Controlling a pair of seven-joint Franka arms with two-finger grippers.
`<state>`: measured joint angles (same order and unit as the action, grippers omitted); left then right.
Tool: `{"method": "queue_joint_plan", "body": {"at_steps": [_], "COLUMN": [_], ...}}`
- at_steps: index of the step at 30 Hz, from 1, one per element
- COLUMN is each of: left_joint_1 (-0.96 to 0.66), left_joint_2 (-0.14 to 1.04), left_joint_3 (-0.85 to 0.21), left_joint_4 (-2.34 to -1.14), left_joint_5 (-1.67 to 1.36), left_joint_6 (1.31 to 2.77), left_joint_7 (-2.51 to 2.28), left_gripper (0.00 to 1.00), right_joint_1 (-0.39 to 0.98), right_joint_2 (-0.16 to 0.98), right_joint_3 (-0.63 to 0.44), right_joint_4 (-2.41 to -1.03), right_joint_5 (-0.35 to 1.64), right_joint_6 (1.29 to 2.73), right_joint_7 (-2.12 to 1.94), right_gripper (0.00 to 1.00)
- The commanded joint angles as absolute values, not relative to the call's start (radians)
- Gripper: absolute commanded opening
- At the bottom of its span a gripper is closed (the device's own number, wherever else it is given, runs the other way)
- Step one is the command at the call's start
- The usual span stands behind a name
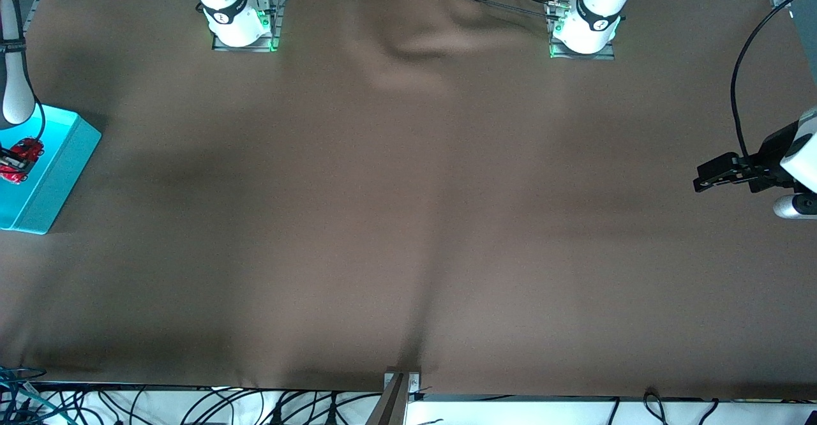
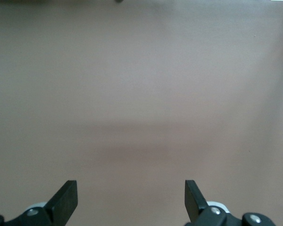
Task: Wind red beetle toy and store in blue box
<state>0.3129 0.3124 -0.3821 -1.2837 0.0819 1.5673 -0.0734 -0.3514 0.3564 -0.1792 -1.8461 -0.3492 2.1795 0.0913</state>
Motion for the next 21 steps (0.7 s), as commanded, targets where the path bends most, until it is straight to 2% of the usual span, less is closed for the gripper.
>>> {"method": "queue_joint_plan", "body": {"at_steps": [1, 8, 21], "left_joint_1": [0.316, 0.316, 0.316], "left_joint_2": [0.321, 0.321, 0.321], "left_joint_3": [-0.383, -0.383, -0.383], "left_joint_4": [-1.266, -1.266, -1.264], "left_joint_5": [0.072, 0.072, 0.072], "left_joint_6": [1.557, 1.557, 1.557], "left_joint_7": [-0.052, -0.052, -0.052], "left_gripper": [1.00, 1.00, 1.00], "right_joint_1": [-0.416, -0.468, -0.532], "right_joint_2": [0.402, 0.428, 0.492], "right_joint_3": [-0.170, -0.170, -0.184], "right_joint_4": [-1.816, -1.816, -1.766], "right_joint_5": [-0.351, -0.348, -0.227], "right_joint_6": [2.229, 2.264, 2.281], "right_joint_7": [0.045, -0.006, -0.187], "right_gripper": [0.00, 0.00, 0.00]}}
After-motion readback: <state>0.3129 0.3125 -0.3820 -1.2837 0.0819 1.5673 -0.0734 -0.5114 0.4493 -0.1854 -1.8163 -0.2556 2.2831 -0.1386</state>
